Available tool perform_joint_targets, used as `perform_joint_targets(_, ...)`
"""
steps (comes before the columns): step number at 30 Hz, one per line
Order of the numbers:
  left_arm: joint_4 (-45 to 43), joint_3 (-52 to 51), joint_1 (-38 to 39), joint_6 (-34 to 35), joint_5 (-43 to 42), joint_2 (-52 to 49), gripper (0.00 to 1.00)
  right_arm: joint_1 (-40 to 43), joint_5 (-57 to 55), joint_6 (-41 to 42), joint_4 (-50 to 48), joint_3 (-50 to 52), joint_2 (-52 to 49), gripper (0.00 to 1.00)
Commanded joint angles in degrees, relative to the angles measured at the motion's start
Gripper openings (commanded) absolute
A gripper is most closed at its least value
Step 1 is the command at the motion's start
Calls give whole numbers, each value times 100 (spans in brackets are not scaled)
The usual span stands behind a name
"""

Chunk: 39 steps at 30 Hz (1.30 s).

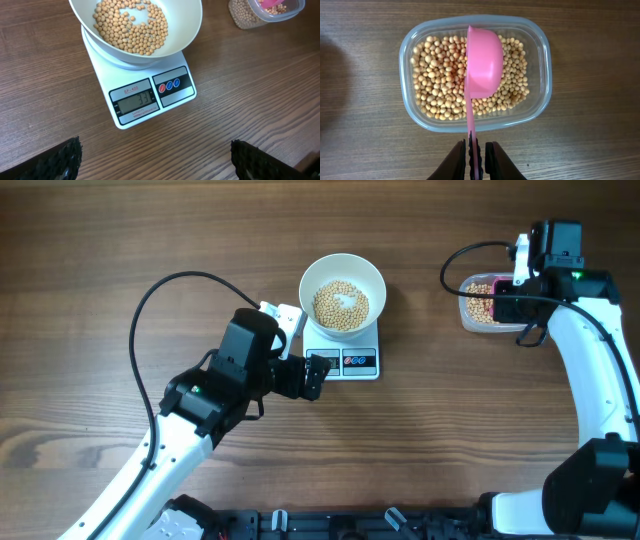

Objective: Scoop item into bowl and weigh 150g on scale
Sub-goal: 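Hold the pink scoop above the soybean tub with the right gripper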

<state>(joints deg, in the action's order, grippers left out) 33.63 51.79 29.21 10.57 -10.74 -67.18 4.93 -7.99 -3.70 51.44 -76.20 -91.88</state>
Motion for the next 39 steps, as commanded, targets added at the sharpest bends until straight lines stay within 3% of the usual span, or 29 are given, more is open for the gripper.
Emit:
perform_joint_targets(1, -2, -7, 24, -111, 33, -11, 100, 2, -101, 92, 55, 2, 136, 16)
perform_joint_targets(39, 0, -7, 24, -111, 33, -11, 100, 2, -101, 238, 184, -138, 142, 10)
